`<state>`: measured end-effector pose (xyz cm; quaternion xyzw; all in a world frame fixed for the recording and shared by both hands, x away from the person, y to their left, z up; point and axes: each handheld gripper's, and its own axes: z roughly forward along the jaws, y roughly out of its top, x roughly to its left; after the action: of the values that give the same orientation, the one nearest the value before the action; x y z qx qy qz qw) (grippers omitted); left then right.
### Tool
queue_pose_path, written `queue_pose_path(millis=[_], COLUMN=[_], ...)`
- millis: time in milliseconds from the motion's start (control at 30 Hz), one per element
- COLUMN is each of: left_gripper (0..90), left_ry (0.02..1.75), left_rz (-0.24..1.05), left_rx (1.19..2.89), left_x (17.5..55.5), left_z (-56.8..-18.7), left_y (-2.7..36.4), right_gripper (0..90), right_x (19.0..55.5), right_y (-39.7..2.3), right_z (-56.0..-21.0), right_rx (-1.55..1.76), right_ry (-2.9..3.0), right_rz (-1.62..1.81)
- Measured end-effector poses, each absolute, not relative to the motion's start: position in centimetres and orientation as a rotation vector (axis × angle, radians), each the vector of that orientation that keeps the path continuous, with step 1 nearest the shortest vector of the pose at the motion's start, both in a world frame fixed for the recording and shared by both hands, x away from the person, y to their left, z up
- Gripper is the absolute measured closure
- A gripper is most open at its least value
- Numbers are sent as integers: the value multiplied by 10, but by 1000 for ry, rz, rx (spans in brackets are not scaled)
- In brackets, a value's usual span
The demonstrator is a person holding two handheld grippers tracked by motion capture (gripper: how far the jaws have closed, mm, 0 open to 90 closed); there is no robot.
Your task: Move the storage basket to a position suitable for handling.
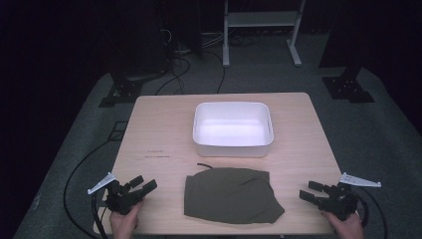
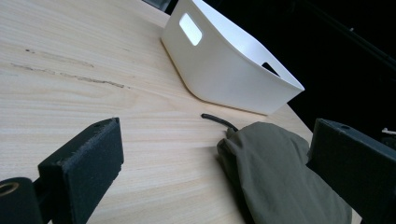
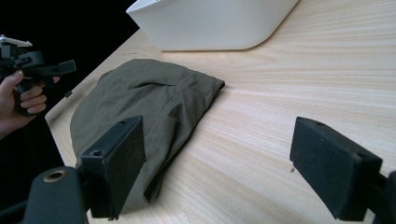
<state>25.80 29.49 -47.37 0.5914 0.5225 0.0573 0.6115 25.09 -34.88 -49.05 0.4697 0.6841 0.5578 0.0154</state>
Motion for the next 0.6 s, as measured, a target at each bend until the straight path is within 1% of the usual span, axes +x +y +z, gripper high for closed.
queue_pose_path(millis=[600], left_gripper=[25], left_ry=[1196], left_rz=[89], left_rx=[1382], left_x=[261], left_z=[-476], left_y=[282], right_gripper=[175], right_x=[252], right_y=[-339], right_z=[-488], right_rx=[1464], right_ry=[2132], right_rz=[1756])
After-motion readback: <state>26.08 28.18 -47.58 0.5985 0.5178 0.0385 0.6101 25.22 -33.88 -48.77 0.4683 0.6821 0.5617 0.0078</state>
